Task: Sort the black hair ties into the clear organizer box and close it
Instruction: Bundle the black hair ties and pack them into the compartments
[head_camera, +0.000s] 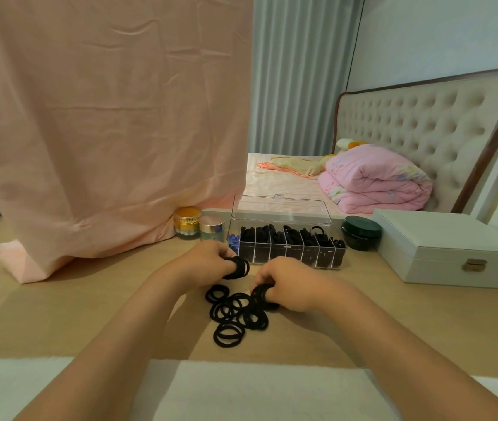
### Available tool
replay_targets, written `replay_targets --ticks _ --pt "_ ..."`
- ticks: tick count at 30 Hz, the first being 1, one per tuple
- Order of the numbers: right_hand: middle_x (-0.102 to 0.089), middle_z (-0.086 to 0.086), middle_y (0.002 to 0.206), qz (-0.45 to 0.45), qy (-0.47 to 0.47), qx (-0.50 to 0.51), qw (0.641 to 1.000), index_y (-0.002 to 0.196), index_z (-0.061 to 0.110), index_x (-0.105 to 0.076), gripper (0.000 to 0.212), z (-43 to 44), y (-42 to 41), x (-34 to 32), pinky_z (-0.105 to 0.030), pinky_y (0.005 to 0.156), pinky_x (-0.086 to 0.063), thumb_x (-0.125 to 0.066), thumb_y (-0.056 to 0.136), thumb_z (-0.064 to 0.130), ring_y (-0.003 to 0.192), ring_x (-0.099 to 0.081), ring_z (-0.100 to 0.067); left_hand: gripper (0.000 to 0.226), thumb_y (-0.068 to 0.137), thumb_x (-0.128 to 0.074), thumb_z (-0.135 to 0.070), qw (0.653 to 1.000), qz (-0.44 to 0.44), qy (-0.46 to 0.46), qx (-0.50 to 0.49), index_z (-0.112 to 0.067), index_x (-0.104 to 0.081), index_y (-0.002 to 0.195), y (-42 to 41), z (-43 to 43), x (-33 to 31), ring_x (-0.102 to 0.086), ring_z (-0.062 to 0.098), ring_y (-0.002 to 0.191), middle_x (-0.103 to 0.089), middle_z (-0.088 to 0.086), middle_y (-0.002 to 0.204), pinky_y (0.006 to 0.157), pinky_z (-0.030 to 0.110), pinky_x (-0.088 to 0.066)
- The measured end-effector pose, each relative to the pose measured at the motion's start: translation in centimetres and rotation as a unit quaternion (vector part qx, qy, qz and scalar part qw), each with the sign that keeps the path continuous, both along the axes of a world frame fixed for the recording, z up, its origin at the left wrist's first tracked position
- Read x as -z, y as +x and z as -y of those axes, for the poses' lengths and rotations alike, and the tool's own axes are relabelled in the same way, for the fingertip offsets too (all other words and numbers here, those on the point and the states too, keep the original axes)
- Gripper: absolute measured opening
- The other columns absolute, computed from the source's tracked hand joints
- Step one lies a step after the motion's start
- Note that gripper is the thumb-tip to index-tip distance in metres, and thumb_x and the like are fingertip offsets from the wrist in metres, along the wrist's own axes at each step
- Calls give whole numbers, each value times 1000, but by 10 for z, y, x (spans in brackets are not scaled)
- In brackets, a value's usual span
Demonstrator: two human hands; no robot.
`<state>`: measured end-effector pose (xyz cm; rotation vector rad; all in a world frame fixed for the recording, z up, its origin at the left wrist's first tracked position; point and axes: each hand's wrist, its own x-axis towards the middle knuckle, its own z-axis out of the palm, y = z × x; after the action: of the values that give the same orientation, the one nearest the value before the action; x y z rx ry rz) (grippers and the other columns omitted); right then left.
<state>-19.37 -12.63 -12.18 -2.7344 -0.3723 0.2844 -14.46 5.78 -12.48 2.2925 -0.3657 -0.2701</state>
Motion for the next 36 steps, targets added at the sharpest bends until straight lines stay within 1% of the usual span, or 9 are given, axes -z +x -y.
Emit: replay_targets --ticks 7,12,14,17,20,23,29,33,36 --pt "-67 4 123 23 19 41 999 119 26 -72 35 10 0 -21 -31 97 -56 -64 94 4 107 -67 -14 11 93 -65 -21 1000 -2 -13 -20 -19 -69 102 -5 8 2 -63 15 94 -68 2 100 86 31 -53" --pt "-77 -13 82 -37 297 36 953 93 21 -80 12 18 -9 -40 -22 58 -50 -76 88 12 68 -61 -24 3 90 -71 -24 998 26 -49 -27 -23 -68 88 -8 17 2 -60 9 80 -66 -4 86 69 23 -48" --pt "-75 -15 75 -61 339 38 938 91 16 -79 9 13 -11 -38 -21 50 -46 -75 89 9 57 -54 -23 4 89 -72 -26 997 12 -70 -6 -24 -68 89 -11 21 1 -59 9 74 -67 -4 84 63 22 -46" --pt "-76 -10 75 -54 327 74 940 97 7 -77 10 8 -11 -30 -21 49 -51 -71 91 1 56 -67 -13 6 90 -72 -21 993 -44 -108 29 -21 -71 96 -13 20 -1 -64 10 73 -72 2 88 64 22 -52" --pt "-77 -10 78 -42 328 113 937 100 7 -76 22 11 -8 -26 -23 53 -55 -62 93 -7 67 -74 -18 15 94 -63 -10 976 -123 -169 55 -16 -73 104 -9 14 0 -68 14 80 -73 9 92 73 27 -57" --pt "-77 -16 83 -28 318 136 938 104 8 -76 28 13 -5 -24 -25 55 -57 -57 94 -9 67 -74 -20 22 96 -57 -1 952 -178 -226 103 -9 -72 110 -10 8 -3 -68 15 85 -72 11 97 70 23 -55" --pt "-73 -2 89 15 274 134 952 94 21 -77 26 14 -5 -28 -22 53 -54 -63 92 0 65 -67 -12 16 97 -60 -7 959 -154 -226 67 -10 -71 108 -9 11 -1 -69 13 78 -72 9 102 64 21 -54" --pt "-67 -5 110 -11 317 146 937 116 16 -66 28 14 -4 -25 -27 57 -58 -65 92 1 74 -71 -19 20 94 -62 -1 947 -171 -256 87 -7 -73 109 -9 10 1 -69 14 80 -74 12 100 66 21 -55" --pt "-73 -14 108 -64 330 137 932 119 14 -67 29 19 -5 -25 -27 57 -59 -62 95 -2 80 -77 -20 25 93 -63 1 944 -195 -238 117 -9 -73 113 -9 8 -1 -71 17 89 -75 13 104 74 24 -58"
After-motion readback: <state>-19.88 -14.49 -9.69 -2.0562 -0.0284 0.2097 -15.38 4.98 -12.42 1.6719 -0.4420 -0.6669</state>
